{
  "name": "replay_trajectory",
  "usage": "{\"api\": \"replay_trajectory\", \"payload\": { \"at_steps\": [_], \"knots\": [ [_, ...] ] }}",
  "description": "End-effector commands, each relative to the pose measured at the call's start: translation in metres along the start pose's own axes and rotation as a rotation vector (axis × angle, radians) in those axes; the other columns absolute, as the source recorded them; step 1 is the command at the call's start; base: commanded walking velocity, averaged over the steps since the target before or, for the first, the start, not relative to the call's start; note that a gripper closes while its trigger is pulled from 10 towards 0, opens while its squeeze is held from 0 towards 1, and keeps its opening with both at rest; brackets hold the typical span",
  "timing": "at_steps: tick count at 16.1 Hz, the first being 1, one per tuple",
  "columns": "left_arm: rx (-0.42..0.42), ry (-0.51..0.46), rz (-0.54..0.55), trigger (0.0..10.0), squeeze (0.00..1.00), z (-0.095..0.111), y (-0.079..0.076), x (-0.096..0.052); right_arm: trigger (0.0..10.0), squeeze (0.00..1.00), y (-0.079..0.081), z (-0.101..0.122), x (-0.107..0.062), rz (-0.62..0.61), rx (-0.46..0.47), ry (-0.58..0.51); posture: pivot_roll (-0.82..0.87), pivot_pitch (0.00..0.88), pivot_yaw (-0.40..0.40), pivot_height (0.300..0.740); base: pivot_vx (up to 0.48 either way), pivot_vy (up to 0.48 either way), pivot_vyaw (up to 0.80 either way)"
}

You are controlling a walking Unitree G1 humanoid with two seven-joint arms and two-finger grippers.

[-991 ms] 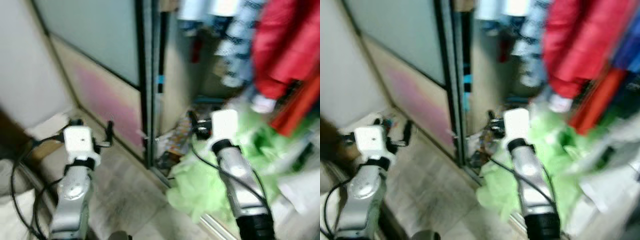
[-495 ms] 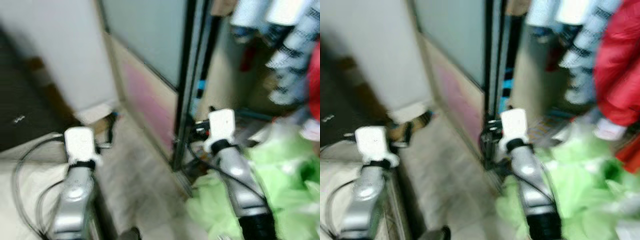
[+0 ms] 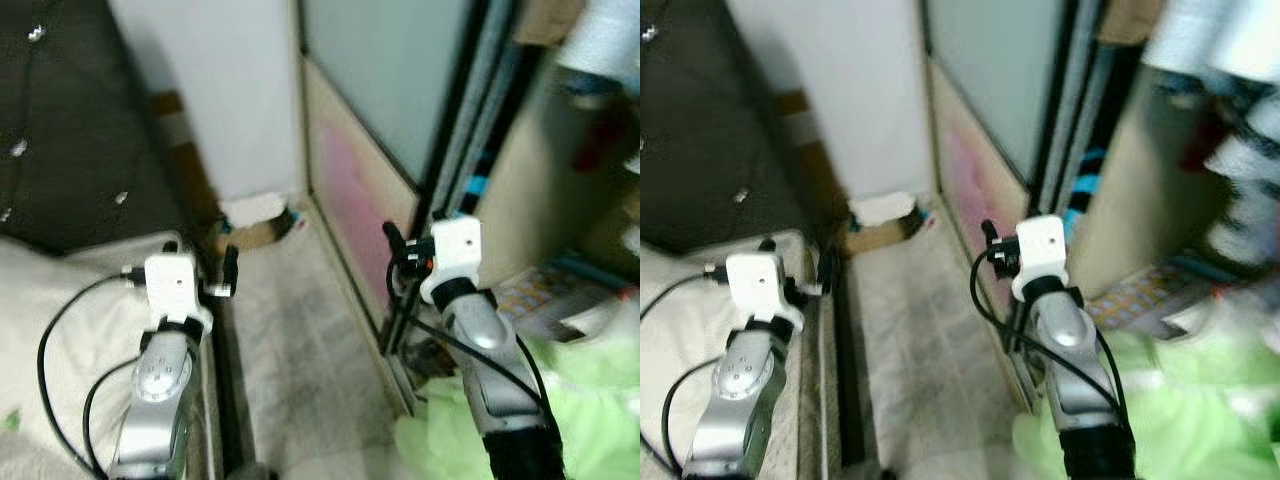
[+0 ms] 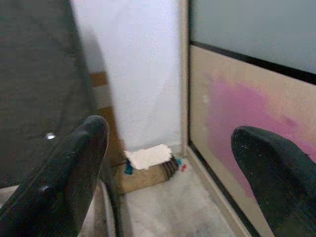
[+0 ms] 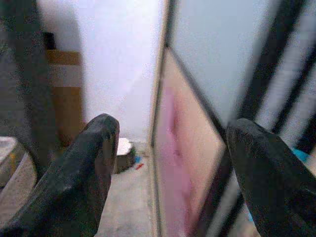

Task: Clean up the room

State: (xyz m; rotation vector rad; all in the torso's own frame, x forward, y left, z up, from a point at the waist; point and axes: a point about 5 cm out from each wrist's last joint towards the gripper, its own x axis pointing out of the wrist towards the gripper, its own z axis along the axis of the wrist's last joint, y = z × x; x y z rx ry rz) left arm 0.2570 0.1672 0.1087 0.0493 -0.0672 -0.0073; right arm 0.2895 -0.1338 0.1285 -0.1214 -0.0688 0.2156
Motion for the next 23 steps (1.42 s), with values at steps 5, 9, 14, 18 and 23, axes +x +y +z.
{"api": "replay_trajectory", "payload": {
  "at_steps": [5, 9, 14, 18, 23],
  "knots": [
    [-0.006, -0.004, 0.016, 10.0, 0.00, -0.0004, 0.0058, -0.0013, 10.0, 0.00, 0.0066, 0.0077, 0.0054, 0.022, 0.016, -0.036, -0.10, 0.000, 0.002, 0.740, 0.000, 0.000, 0.80],
    [-0.003, -0.012, 0.012, 10.0, 0.00, 0.0004, 0.0066, -0.0014, 10.0, 0.00, 0.0067, 0.0071, 0.0065, 0.017, 0.032, -0.032, -0.10, 0.000, 0.000, 0.740, 0.000, 0.000, 0.80],
    [-0.013, -0.016, 0.008, 10.0, 0.00, 0.0009, 0.0060, -0.0025, 10.0, 0.00, 0.0055, 0.0072, 0.0078, 0.015, 0.041, -0.031, -0.10, 0.000, -0.004, 0.740, 0.000, 0.000, 0.80],
    [-0.021, -0.002, 0.006, 10.0, 0.00, -0.0005, 0.0048, -0.0031, 10.0, 0.00, 0.0053, 0.0070, 0.0078, 0.018, 0.044, -0.030, -0.10, 0.000, -0.003, 0.740, 0.000, 0.000, 0.80],
    [-0.015, 0.004, -0.002, 10.0, 0.00, -0.0014, 0.0043, -0.0028, 10.0, 0.00, 0.0047, 0.0061, 0.0090, 0.012, 0.047, -0.026, -0.09, 0.000, -0.005, 0.740, 0.000, 0.000, 0.80]
  ]
}}
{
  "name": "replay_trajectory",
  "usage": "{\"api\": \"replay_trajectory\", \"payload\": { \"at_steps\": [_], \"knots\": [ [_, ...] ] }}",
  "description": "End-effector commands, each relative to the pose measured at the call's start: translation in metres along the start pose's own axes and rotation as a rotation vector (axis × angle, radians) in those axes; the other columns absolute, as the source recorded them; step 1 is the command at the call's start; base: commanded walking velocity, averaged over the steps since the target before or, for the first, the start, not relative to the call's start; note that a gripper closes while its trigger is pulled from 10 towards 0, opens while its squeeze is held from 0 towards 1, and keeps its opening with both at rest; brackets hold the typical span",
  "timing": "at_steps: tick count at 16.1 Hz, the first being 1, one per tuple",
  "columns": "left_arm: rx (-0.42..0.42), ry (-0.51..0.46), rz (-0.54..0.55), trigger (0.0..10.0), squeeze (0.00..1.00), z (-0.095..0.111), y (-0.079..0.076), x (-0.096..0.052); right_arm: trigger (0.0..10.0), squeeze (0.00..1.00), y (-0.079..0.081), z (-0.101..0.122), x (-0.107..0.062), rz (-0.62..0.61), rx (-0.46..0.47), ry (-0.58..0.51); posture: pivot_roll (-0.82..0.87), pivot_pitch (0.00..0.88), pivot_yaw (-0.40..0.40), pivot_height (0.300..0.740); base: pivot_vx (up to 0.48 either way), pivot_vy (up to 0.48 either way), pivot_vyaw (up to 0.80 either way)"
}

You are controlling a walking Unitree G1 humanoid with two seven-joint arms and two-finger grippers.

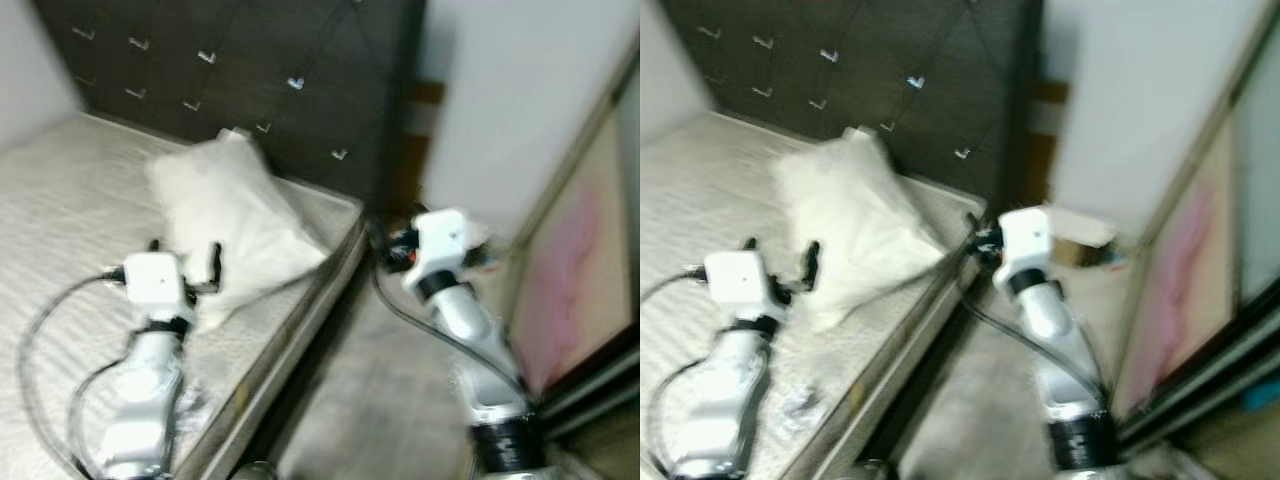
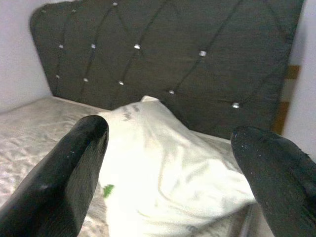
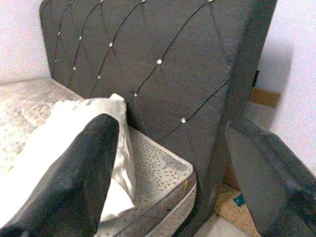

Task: Clean up the room

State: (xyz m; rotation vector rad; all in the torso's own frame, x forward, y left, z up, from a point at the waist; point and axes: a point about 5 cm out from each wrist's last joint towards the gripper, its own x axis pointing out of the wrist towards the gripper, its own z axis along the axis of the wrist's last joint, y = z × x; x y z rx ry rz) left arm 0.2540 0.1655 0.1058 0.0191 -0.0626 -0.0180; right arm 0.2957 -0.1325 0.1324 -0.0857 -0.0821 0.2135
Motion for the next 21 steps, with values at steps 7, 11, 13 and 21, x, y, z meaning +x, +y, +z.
{"api": "replay_trajectory", "payload": {
  "at_steps": [7, 11, 13, 21],
  "knots": [
    [0.019, -0.004, 0.006, 10.0, 0.00, 0.0015, 0.0052, 0.0012, 10.0, 0.00, 0.0047, 0.0021, 0.0041, 0.018, 0.015, -0.009, -0.09, 0.000, -0.007, 0.740, 0.000, 0.000, 0.80],
    [0.019, -0.008, 0.004, 10.0, 0.00, 0.0022, 0.0050, 0.0011, 10.0, 0.00, 0.0056, 0.0008, 0.0042, 0.021, 0.017, -0.006, -0.09, 0.000, -0.007, 0.740, 0.000, 0.000, 0.80],
    [0.022, -0.008, 0.001, 10.0, 0.00, 0.0025, 0.0042, 0.0009, 10.0, 0.00, 0.0057, 0.0010, 0.0039, 0.021, 0.018, -0.005, -0.09, 0.000, -0.008, 0.740, 0.000, 0.000, 0.80],
    [0.012, 0.003, -0.007, 10.0, 0.00, 0.0014, 0.0031, -0.0004, 10.0, 0.00, 0.0055, -0.0012, 0.0011, 0.015, 0.026, 0.003, -0.10, 0.000, -0.004, 0.740, 0.000, 0.000, 0.80]
  ]
}}
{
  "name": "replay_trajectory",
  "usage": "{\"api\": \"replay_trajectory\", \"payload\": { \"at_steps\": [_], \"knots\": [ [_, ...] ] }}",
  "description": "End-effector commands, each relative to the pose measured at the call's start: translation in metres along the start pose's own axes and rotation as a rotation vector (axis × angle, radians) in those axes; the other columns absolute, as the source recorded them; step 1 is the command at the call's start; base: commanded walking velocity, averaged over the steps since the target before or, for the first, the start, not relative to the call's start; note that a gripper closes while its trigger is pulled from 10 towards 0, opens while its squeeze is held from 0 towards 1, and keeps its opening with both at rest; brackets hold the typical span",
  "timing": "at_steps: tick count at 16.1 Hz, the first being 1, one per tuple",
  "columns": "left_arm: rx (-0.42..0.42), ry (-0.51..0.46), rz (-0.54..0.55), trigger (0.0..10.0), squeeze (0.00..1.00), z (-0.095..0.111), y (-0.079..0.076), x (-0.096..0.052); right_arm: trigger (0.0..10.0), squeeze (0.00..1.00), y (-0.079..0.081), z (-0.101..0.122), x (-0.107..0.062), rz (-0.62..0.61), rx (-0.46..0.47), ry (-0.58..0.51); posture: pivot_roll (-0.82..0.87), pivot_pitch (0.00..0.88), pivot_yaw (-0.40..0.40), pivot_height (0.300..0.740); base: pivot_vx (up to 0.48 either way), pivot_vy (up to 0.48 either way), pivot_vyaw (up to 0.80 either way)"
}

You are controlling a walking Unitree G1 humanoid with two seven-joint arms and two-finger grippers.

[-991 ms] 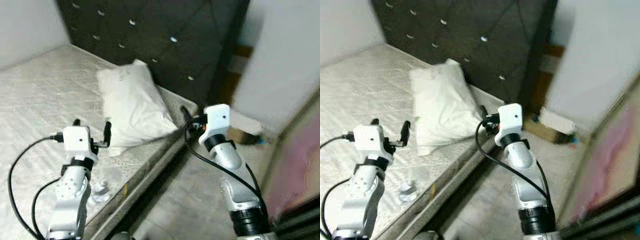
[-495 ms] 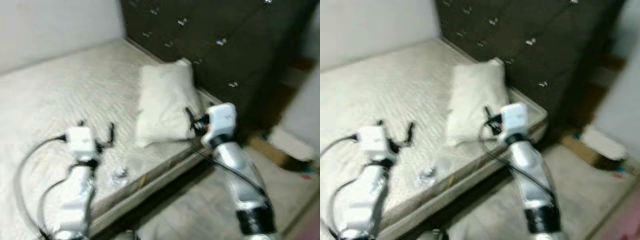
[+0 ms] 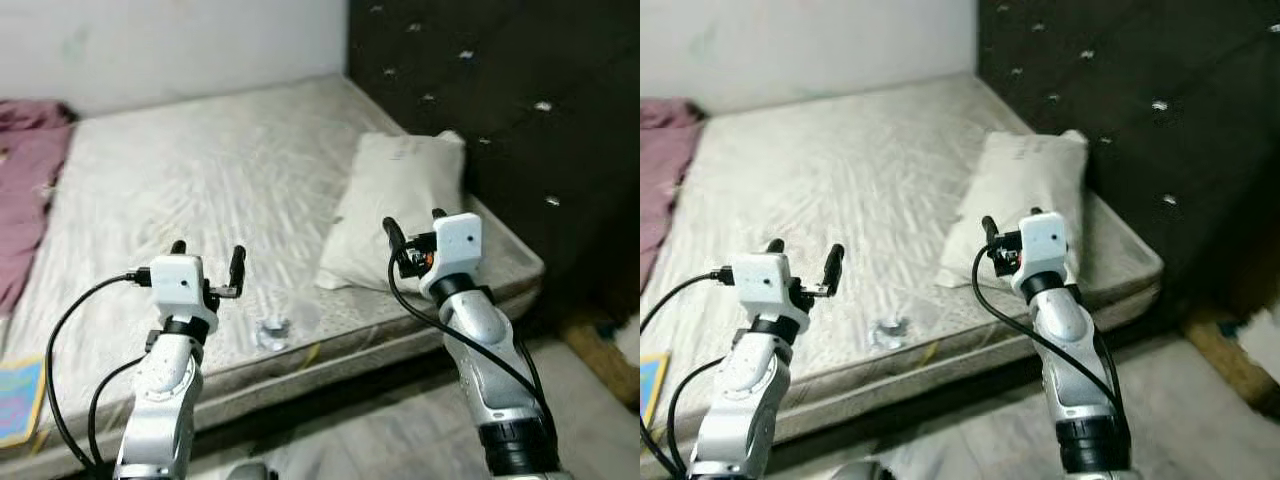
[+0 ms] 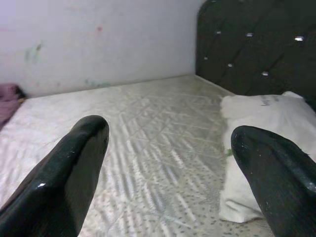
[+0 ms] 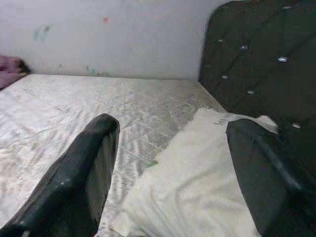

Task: Clean up the room

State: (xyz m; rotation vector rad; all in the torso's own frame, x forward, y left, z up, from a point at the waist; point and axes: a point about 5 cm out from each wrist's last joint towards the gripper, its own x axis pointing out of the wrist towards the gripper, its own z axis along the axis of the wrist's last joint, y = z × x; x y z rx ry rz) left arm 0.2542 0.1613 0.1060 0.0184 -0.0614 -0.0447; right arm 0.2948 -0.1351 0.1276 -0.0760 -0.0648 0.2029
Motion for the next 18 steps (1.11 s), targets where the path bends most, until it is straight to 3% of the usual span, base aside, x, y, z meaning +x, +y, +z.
{"api": "replay_trajectory", "payload": {
  "at_steps": [1, 4, 10, 18],
  "knots": [
    [0.011, 0.003, 0.018, 10.0, 0.00, 0.0010, 0.0073, -0.0009, 10.0, 0.00, 0.0079, 0.0038, 0.0027, 0.026, 0.017, -0.014, -0.10, 0.000, -0.004, 0.740, 0.000, 0.000, 0.80],
    [0.001, 0.001, 0.011, 10.0, 0.00, 0.0014, 0.0066, -0.0005, 10.0, 0.00, 0.0074, 0.0045, 0.0028, 0.026, 0.024, -0.018, -0.10, 0.000, -0.006, 0.740, 0.000, 0.000, 0.80],
    [-0.015, -0.012, -0.011, 10.0, 0.00, 0.0031, 0.0057, -0.0010, 10.0, 0.00, 0.0073, 0.0048, 0.0027, 0.021, 0.037, -0.022, -0.10, 0.000, -0.005, 0.740, 0.000, 0.000, 0.00],
    [-0.016, -0.012, -0.021, 10.0, 0.00, 0.0033, 0.0057, -0.0011, 10.0, 0.00, 0.0078, 0.0047, 0.0029, 0.022, 0.034, -0.022, -0.10, 0.000, -0.002, 0.740, 0.278, 0.000, 0.00]
  ]
}}
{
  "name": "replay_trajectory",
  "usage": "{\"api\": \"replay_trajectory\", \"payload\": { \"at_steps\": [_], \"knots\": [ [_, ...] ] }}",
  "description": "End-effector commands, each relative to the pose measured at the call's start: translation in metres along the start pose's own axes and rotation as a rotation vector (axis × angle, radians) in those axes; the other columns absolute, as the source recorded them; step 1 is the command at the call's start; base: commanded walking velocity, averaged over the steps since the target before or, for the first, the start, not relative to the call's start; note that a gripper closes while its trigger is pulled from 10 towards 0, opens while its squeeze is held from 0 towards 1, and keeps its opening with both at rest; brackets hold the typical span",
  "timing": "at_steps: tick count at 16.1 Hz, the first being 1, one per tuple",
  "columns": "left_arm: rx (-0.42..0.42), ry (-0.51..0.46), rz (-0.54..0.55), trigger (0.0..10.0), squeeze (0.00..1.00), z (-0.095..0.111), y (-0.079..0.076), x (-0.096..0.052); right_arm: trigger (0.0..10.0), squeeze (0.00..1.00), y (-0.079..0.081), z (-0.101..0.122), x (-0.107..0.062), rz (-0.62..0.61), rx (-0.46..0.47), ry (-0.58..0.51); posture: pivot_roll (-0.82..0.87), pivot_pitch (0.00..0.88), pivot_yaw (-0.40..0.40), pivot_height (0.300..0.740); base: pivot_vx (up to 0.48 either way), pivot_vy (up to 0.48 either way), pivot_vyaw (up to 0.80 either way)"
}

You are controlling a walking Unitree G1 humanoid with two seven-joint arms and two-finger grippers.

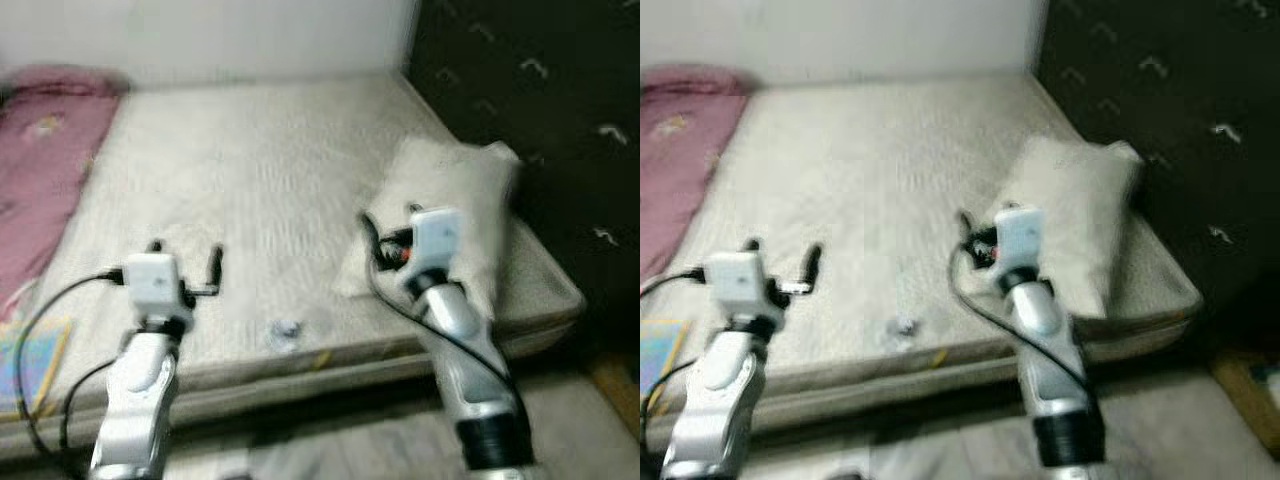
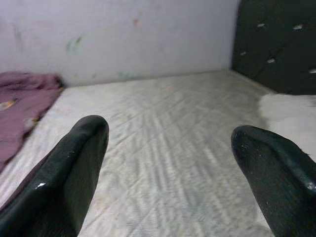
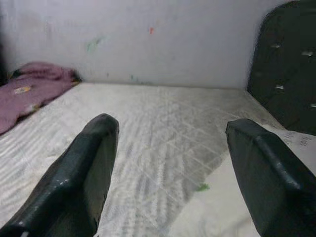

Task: Clean up the room

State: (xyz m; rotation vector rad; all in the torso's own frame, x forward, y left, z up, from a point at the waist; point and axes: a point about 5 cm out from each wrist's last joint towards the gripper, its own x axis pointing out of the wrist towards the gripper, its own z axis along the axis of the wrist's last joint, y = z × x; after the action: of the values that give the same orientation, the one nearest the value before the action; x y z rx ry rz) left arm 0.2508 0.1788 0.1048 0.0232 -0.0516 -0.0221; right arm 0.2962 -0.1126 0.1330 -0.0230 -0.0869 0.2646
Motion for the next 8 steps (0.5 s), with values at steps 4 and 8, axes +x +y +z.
{"api": "replay_trajectory", "payload": {
  "at_steps": [4, 8],
  "knots": [
    [-0.021, -0.021, -0.044, 10.0, 0.00, 0.0045, -0.0115, 0.0029, 10.0, 0.00, -0.0133, -0.0020, -0.0044, -0.040, -0.013, 0.009, -0.10, 0.000, -0.002, 0.740, 0.304, 0.000, 0.00],
    [-0.022, -0.016, -0.044, 10.0, 0.00, 0.0042, -0.0120, 0.0032, 10.0, 0.00, -0.0134, -0.0021, -0.0044, -0.035, -0.020, 0.009, -0.10, 0.000, -0.003, 0.740, 0.128, 0.000, 0.00]
  ]
}}
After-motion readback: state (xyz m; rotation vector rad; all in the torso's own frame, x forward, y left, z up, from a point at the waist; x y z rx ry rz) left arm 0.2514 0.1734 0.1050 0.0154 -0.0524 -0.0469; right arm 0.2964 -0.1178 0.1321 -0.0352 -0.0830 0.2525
